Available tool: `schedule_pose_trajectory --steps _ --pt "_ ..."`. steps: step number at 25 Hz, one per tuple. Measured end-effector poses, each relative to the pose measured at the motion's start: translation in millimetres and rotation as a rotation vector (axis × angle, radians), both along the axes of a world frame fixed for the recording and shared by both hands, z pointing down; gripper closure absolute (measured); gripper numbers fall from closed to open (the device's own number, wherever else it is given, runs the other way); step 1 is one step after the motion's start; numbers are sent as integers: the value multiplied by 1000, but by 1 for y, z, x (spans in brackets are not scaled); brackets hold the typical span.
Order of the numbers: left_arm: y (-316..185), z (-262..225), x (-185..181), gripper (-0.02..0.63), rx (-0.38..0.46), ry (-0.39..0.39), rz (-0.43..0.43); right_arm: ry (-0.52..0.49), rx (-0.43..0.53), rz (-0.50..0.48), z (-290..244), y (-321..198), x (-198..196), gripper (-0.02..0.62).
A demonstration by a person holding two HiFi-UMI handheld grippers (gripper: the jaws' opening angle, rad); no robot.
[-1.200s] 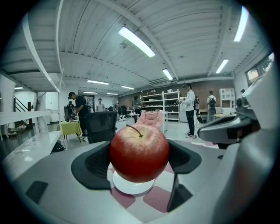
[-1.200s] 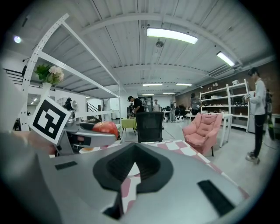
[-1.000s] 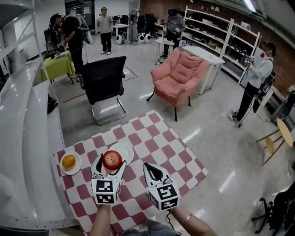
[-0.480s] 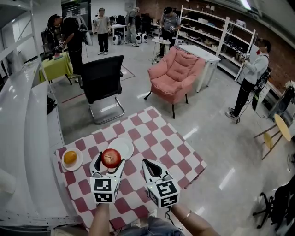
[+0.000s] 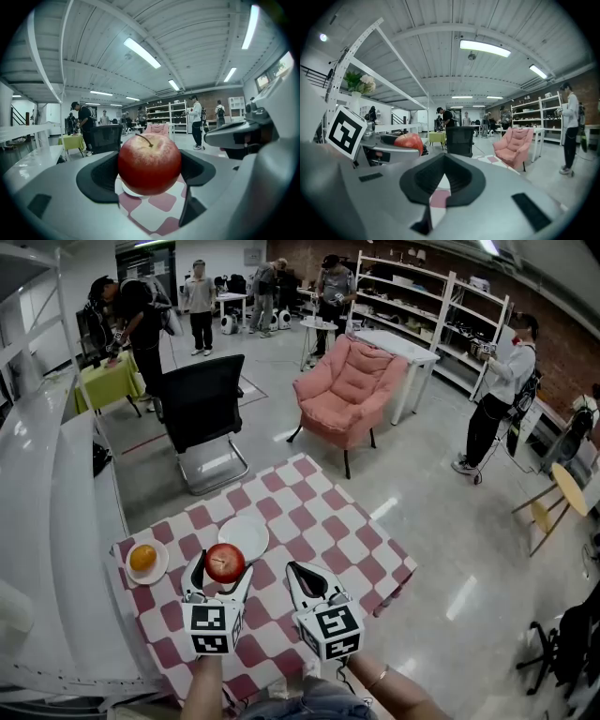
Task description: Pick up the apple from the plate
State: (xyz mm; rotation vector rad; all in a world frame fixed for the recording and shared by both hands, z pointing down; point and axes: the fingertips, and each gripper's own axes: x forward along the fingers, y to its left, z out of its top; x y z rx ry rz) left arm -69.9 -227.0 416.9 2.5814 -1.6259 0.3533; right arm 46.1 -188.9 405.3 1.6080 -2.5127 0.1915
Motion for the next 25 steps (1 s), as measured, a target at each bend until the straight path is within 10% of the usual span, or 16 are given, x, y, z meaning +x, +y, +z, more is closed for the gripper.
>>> schedule_pose_trajectory --steps 25 --pt "22 -8 -5 199 19 16 8 20 34 -14 -6 24 -9 588"
